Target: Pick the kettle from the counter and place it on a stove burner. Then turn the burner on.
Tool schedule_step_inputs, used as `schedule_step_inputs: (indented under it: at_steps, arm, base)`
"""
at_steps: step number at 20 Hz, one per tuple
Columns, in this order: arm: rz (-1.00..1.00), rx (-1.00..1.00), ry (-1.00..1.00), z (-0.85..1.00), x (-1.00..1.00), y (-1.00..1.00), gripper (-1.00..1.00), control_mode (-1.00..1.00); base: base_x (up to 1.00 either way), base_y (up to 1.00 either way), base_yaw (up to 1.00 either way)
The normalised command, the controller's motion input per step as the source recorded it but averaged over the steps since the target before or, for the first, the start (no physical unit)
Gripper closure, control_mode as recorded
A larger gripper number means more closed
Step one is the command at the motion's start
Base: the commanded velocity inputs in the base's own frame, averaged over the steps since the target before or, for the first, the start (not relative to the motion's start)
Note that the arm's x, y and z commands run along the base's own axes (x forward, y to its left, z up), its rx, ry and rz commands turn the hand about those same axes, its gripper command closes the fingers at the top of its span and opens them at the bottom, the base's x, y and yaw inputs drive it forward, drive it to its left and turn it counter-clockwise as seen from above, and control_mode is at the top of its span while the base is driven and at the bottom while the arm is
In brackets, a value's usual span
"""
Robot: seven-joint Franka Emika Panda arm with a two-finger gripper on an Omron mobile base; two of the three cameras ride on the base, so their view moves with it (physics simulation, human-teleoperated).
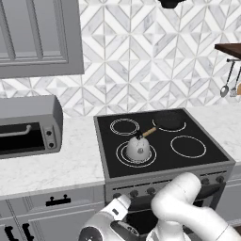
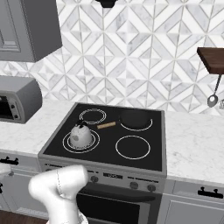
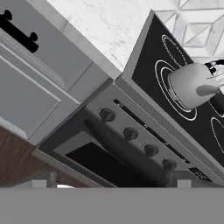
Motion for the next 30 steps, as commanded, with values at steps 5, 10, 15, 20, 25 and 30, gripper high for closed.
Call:
schedule_step_inputs:
  at_steps: [5, 10, 15, 20, 25, 30]
  arm:
    - [-0.08, 0.14, -0.46, -0.36, 0.00, -0.19, -1.00, -1.00]
    - [-0.05, 0.17, -0.31, -0.14, 0.04, -0.31, -1.00, -1.00]
    - [-0.03, 0.20, -0.19, 0.00, 0.08, -0.27, -1.00, -1.00]
    - [0.00, 0.05, -0.06, 0.00, 0.41, -0.06, -1.00, -1.00]
    - [0.00, 0.00, -0.04, -0.07, 0.45, 0.00, -1.00, -1.00]
    - [0.00, 0.05, -0.04, -0.21, 0.22, -0.04, -1.00, -1.00]
  base:
    - [0.00, 0.00, 0.00]
    - [0.00, 0.00, 0.00]
    - [0.00, 0.00, 0.00]
    - [0.00, 0.00, 0.00]
    - [0.00, 0.00, 0.00]
    - [0.00, 0.00, 0.00]
